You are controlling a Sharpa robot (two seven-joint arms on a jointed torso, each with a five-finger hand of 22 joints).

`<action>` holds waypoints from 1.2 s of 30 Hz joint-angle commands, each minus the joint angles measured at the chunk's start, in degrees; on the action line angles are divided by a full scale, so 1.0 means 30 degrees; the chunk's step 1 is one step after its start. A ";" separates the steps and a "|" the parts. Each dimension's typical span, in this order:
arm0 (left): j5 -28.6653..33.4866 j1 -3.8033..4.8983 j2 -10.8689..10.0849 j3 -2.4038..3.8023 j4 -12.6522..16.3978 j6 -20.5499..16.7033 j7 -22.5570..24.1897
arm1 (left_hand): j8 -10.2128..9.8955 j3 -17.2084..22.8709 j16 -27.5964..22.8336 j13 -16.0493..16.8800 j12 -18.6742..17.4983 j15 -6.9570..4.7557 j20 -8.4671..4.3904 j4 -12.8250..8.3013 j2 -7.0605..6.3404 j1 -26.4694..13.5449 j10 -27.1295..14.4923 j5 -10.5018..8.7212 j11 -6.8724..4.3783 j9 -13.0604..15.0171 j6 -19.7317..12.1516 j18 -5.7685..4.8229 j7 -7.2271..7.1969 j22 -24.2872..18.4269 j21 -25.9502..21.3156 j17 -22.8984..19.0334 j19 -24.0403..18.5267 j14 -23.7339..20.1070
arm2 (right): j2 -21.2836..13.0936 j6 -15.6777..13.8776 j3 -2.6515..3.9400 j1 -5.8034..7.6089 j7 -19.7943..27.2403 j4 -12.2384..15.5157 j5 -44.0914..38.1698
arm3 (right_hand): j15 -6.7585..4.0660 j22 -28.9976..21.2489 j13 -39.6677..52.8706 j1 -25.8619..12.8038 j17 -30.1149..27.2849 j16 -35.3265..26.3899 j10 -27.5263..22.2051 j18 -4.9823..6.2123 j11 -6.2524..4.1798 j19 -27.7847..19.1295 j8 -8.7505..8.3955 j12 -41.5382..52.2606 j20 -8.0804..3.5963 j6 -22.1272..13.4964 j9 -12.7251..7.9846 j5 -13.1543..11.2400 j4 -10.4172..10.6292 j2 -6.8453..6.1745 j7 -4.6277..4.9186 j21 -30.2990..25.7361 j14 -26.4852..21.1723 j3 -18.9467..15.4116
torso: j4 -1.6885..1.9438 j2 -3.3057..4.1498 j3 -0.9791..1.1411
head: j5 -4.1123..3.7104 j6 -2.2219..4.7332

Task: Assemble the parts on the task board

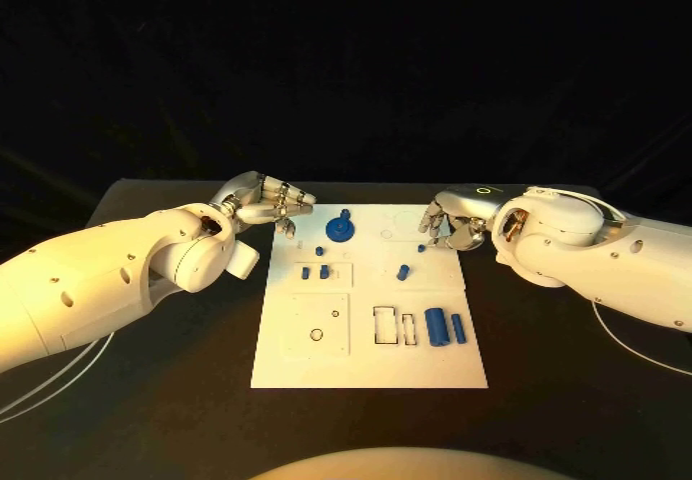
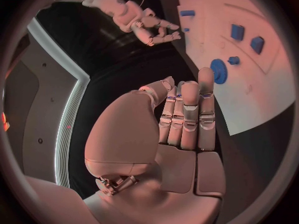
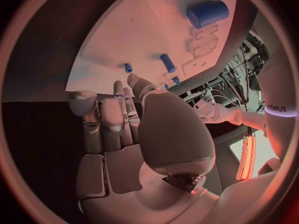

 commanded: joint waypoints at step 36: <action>0.7013 -0.0083 -0.0578 -0.0124 0.0336 -0.0706 0.2847 | 0.0209 -0.0645 -0.0403 0.0196 0.0656 -0.0032 -0.0073 -0.0139 0.0231 -0.0078 -0.0464 -0.0057 -0.0032 -0.0044 -0.0117 0.0207 -0.0097 -0.0318 -0.0469 -0.0736 0.0106 -0.0155 | 0.1440 0.1794 0.0005 -0.0788 -0.0451 -0.0871 -0.2931 | -0.0381 0.0413 -0.2236 0.0096 0.0472 0.0521 0.1201 -0.0009 -0.0227 0.0817 -0.0348 -0.0949 -0.0253 0.1147 0.0094 -0.0813 -0.0352 0.0275 -0.0245 0.0271 0.0610 0.1876 | -0.0003 0.0036 0.0041 | -0.0014 0.0050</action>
